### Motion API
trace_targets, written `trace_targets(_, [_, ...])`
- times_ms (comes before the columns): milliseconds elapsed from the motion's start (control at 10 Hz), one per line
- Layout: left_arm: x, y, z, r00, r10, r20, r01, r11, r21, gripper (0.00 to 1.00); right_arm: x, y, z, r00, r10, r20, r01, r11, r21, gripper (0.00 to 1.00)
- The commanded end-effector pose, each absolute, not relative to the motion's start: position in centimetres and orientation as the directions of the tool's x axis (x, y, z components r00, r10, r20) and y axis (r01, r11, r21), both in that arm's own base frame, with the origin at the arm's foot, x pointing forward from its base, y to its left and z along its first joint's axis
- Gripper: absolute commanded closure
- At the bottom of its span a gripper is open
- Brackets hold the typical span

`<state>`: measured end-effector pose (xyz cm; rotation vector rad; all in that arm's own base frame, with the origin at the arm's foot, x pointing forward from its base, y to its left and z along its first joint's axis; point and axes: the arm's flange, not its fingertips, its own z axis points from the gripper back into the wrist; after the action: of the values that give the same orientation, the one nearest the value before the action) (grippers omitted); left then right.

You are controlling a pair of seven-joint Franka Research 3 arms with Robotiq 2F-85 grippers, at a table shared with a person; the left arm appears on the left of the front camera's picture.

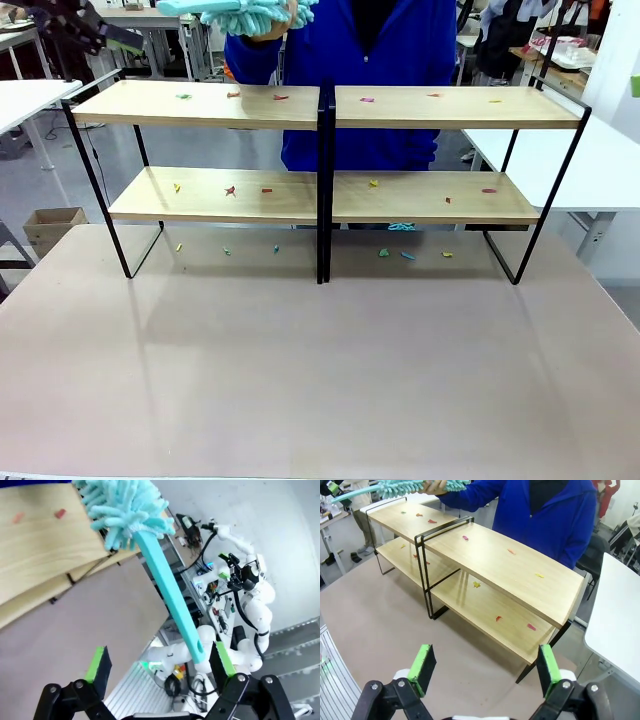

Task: Clean the shelves.
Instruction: Pick up the Duster when the human hands it over.

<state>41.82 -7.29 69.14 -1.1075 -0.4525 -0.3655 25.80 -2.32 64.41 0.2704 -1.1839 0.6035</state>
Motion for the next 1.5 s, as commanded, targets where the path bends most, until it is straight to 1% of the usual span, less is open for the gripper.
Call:
trace_targets(0, [45.1,-8.7,70.3,0.903,0.012,0.429,0.393,0.379,-0.838,0.00,25.8,-2.3,64.4,0.242,0.301,0.923,-0.574,0.811,-0.114,0.00])
trace_targets(100, [46.6,-9.2,70.3,0.928,0.033,0.372,0.340,0.339,-0.877,0.00,25.8,-2.3,64.4,0.242,0.301,0.923,-0.574,0.811,-0.114,0.00])
trace_targets(300, [48.4,-10.5,69.5,0.947,0.046,0.317,0.286,0.326,-0.901,0.00,25.8,-2.3,64.4,0.242,0.301,0.923,-0.574,0.811,-0.114,0.00])
trace_targets(600, [49.1,-11.3,68.9,0.954,0.066,0.291,0.258,0.306,-0.916,0.00,25.8,-2.3,64.4,0.242,0.301,0.923,-0.574,0.811,-0.114,0.00])
trace_targets(700, [48.9,-11.5,68.8,0.953,0.053,0.298,0.267,0.318,-0.910,0.35,25.8,-2.3,64.4,0.242,0.301,0.923,-0.574,0.811,-0.114,0.00])
trace_targets(800, [48.8,-11.8,68.6,0.951,0.054,0.306,0.272,0.327,-0.905,0.58,25.8,-2.3,64.4,0.242,0.301,0.923,-0.574,0.811,-0.114,0.00])
trace_targets(900, [49.0,-12.0,68.5,0.952,0.051,0.303,0.271,0.323,-0.907,0.93,25.8,-2.3,64.4,0.242,0.301,0.923,-0.574,0.811,-0.114,0.00])
trace_targets(1000, [49.0,-12.3,68.3,0.952,0.046,0.302,0.272,0.324,-0.906,1.00,25.8,-2.3,64.4,0.242,0.301,0.923,-0.574,0.811,-0.114,0.00])
trace_targets(1200, [49.0,-12.9,68.0,0.955,0.033,0.296,0.272,0.312,-0.910,1.00,25.8,-2.3,64.4,0.242,0.301,0.923,-0.574,0.811,-0.114,0.00])
trace_targets(1300, [49.2,-13.0,67.8,0.957,0.029,0.289,0.266,0.309,-0.913,0.93,25.8,-2.3,64.4,0.242,0.301,0.923,-0.574,0.811,-0.114,0.00])
trace_targets(1400, [49.2,-13.0,67.7,0.955,0.040,0.292,0.267,0.305,-0.914,1.00,25.8,-2.3,64.4,0.242,0.301,0.923,-0.574,0.811,-0.114,0.00])
